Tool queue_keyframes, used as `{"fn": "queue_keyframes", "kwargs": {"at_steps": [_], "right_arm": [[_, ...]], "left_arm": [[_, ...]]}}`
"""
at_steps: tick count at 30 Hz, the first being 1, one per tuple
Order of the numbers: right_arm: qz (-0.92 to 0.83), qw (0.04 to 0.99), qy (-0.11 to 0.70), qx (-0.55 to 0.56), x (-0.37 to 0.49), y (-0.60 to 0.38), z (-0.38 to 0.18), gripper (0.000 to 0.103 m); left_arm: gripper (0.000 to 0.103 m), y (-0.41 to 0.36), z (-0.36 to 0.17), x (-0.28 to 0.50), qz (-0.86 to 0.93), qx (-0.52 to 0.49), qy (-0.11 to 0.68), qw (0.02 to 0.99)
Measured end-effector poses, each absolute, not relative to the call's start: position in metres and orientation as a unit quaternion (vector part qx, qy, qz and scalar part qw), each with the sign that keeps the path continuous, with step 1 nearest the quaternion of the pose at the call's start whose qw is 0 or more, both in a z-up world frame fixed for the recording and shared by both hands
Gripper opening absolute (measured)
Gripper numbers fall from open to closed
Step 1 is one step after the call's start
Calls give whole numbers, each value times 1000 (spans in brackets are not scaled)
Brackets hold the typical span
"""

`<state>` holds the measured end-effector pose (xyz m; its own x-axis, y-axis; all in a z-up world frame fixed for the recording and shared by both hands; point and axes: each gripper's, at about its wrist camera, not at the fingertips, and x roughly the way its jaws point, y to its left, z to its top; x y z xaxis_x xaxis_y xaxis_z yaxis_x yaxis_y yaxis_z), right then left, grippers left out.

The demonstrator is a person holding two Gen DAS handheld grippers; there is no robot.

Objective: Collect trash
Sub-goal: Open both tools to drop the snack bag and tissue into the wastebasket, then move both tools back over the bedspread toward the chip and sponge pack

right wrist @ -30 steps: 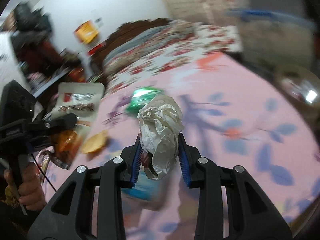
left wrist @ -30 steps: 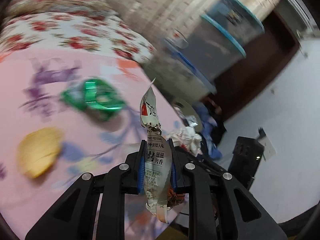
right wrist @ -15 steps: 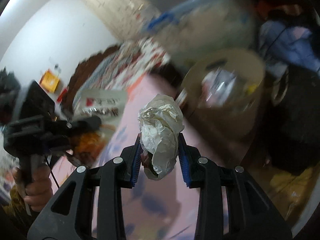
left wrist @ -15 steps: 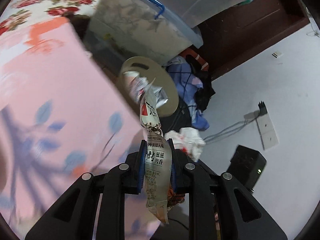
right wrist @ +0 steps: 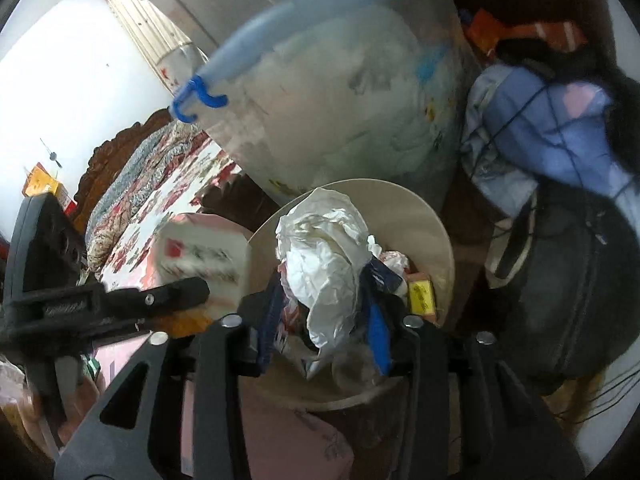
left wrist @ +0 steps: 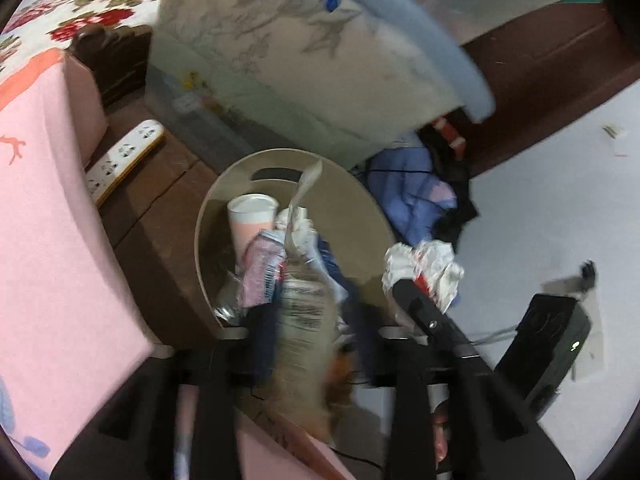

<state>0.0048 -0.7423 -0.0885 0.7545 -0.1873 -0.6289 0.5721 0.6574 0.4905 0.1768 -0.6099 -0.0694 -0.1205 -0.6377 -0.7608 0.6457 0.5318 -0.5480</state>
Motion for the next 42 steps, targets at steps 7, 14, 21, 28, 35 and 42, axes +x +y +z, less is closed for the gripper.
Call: {"fn": "queue_keyframes", "kwargs": {"at_steps": [7,14,21,28,35,42], "right_arm": [[-237,860,266,366,12,-754,-94,69],[-240,869,236,364,-8,-734,-69,69],[-162,896,219,350,-8,-663,-24,69],[-39,910,283,301,28,-556,-18,67],[87,876,366,304,57,-456,-48,59],[77,862,404,297,51,-393,-78,61]], "left_arm": [[67,-576,-53,185,-483,-57,568,664],[67,-494,2,161,-550,-153,540,618],[67,-392,37,115,-603,-157,500,602],[67,-264,31,97,-591,-137,487,628],[67,-110,9,134,-460,-210,485,714],[67,-35,-15,170,-313,-202,473,798]]}}
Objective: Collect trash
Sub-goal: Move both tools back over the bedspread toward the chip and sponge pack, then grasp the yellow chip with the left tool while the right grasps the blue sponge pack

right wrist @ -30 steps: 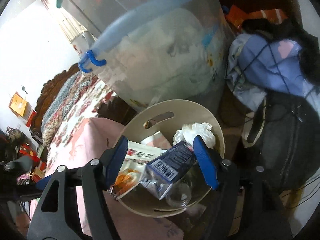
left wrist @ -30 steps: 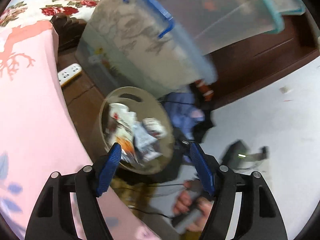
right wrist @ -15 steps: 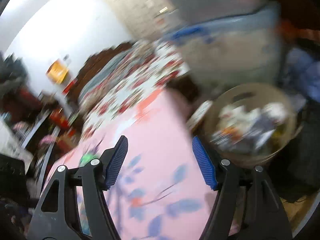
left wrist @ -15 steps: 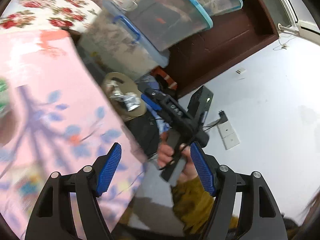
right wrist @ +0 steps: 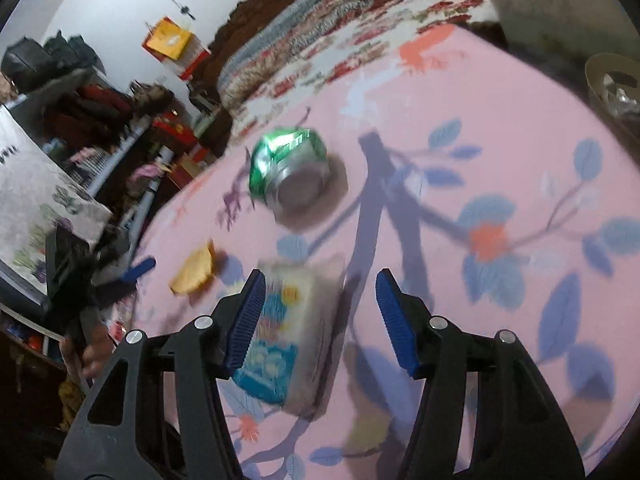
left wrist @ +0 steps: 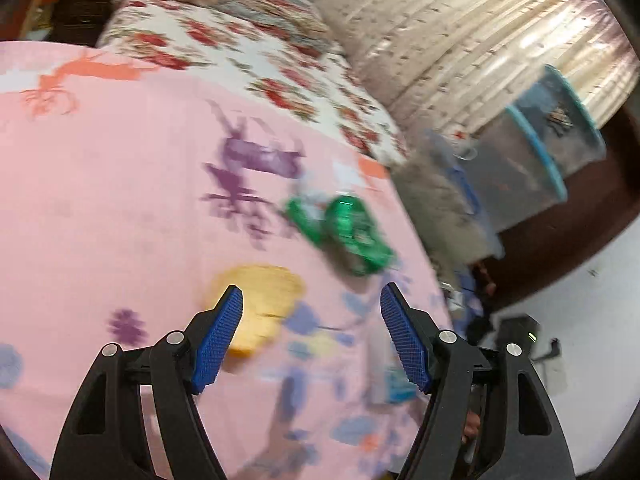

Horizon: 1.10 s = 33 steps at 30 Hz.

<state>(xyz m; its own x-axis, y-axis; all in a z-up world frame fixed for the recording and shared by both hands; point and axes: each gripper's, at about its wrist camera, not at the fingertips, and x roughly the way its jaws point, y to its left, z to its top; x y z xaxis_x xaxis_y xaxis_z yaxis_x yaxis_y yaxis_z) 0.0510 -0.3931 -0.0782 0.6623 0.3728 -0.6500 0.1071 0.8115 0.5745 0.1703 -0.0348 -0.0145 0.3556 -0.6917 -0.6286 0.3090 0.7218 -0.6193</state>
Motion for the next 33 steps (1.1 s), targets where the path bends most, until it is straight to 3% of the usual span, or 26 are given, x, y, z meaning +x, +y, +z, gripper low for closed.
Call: {"fn": "queue_keyframes", "kwargs": {"at_steps": [3,7,13,23,33], "right_arm": [[56,867,408,280,41,-376,-82,64],[30,884,402,236,27,-349,-81,77],[1,908,388,157,22,-309,-77,86],[-38,906,409,101,27,-283,-92,87],[-73,909,396,111,23,-292,-97,87]], "left_arm": [[67,-32,-28,180,-319,-210,480,790],[67,-40,-45,189,-332,-205,489,780],[67,-39,-62,187,-331,-193,495,780],[67,-29,-57,180,-312,-186,477,800],[68,-27,-49,179,-288,-176,467,818]]}}
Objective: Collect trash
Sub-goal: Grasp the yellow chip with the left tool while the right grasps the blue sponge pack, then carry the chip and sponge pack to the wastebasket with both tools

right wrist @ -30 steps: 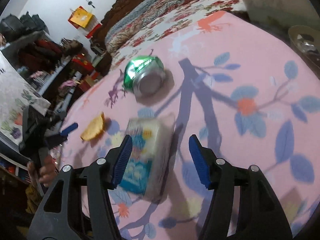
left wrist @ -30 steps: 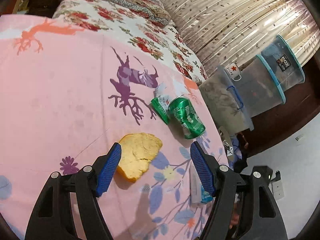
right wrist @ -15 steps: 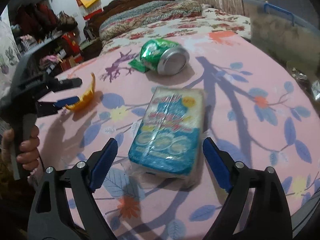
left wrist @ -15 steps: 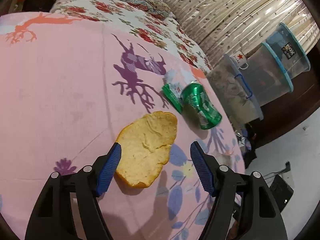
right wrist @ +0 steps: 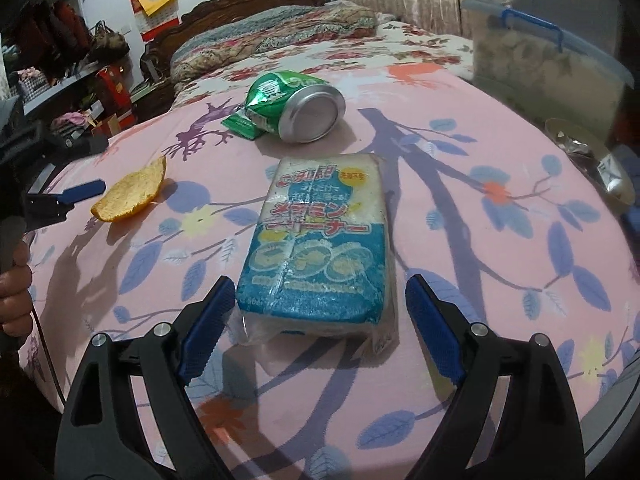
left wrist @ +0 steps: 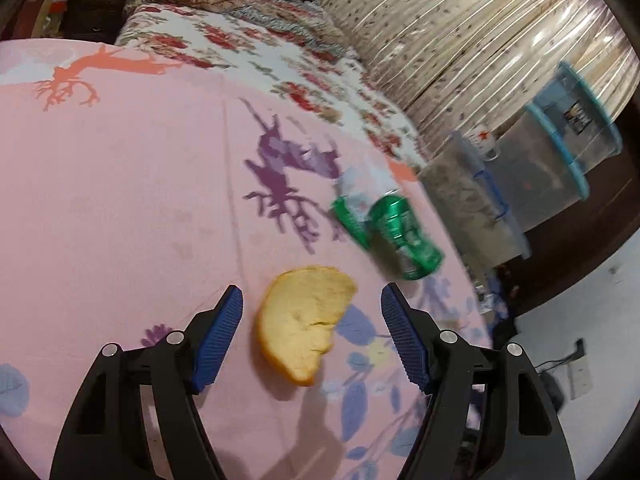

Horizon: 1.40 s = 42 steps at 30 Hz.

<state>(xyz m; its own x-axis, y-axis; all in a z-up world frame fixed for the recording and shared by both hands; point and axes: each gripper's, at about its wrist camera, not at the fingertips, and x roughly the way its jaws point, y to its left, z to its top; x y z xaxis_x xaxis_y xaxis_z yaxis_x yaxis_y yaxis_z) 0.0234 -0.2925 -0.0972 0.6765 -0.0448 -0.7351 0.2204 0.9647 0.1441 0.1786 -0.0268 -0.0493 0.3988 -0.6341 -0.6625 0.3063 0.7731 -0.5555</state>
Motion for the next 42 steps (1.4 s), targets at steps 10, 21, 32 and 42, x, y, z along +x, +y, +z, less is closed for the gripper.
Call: {"fn": "queue_keyframes", "kwargs": {"at_steps": [10,21,32,42], "right_arm": [[-73,913,387,104,22,-293,-98,80],[-90,928,353,81,3,-301,-86,63],[-166,917,341,123,-51,-359,-88,62],[-152,919,315,182,-60,-395,-81,62]], "left_arm": [[21,-50,-72,175,-278,-122,500,811],[4,-113,-85,144,-357,-105,533,760],[4,-179,-89,116,-421,-76,554,714],[4,-249,-63,117,-470,-59,550,688]]}}
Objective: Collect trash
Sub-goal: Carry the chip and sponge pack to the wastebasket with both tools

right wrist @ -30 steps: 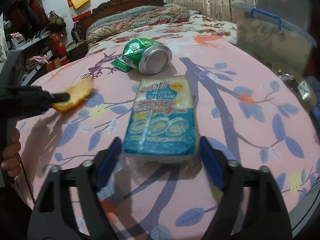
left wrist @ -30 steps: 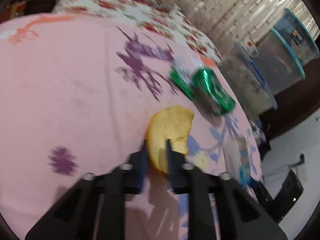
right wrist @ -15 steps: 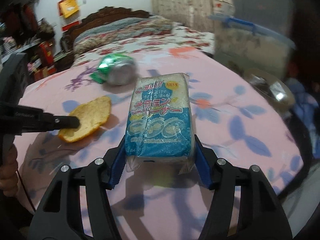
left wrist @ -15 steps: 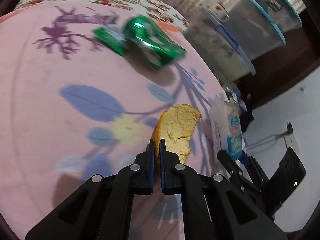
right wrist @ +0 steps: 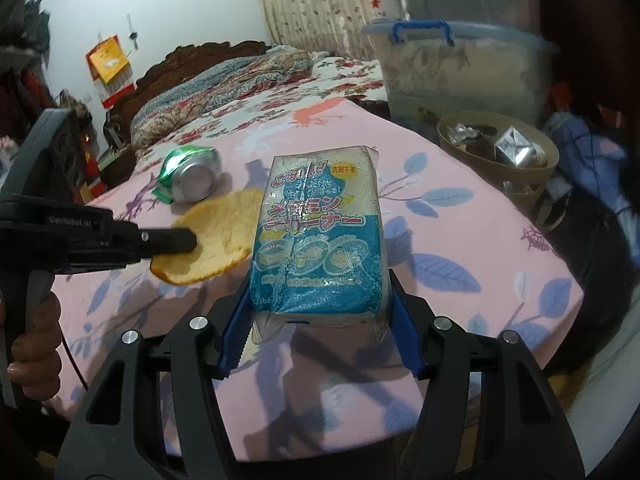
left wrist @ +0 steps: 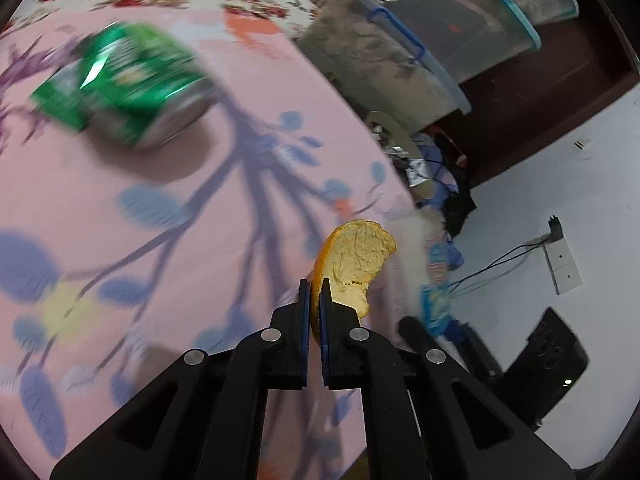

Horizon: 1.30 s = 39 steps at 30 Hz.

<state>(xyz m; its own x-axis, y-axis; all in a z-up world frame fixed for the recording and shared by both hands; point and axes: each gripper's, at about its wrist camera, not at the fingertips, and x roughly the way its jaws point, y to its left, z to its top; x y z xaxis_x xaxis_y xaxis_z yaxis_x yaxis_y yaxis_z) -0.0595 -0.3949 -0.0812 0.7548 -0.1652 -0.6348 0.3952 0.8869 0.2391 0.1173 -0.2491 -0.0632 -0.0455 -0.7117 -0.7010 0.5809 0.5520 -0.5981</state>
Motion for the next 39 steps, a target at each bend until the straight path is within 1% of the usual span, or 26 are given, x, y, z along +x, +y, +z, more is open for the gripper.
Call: {"fn": "queue_keyframes", "kwargs": {"at_steps": [6,16,22,28,29,30,31,32,33,36,39], "right_arm": [[-177,911,298,222,-61,-452,-77,62],[-210,889,267,307,-49,-604,-59,62],[-219,871,290,330,-18,-686,-61,62],[-218,849,334,345,7,-732,-80,64],[-218,847,340,346,11,-736,-84,65],[-213,848,341,345,16,-741,-87,68],[-210,850,342,342,19,-742,-89,71],[-215,850,345,336,22,-743,-92,73],[-223,849,344,333,23,-744,-92,74],[-238,849,320,346,16,-745,-92,74],[-242,854,294,354,4,-741,-88,74]], "left_arm": [[4,-311,-49,132,-494,-53,549,672],[4,-484,-25,164,-529,-35,551,644],[4,-570,-42,170,-519,-7,557,648],[6,-609,-70,172,-495,12,571,655],[14,-611,-73,171,-491,15,573,656],[30,-612,-75,170,-492,14,574,655],[40,-611,-75,168,-493,10,573,654],[54,-608,-74,167,-492,9,570,658],[56,-603,-71,165,-491,8,563,665],[56,-589,-59,163,-504,-3,553,663],[56,-561,-39,162,-521,-41,540,659]]}}
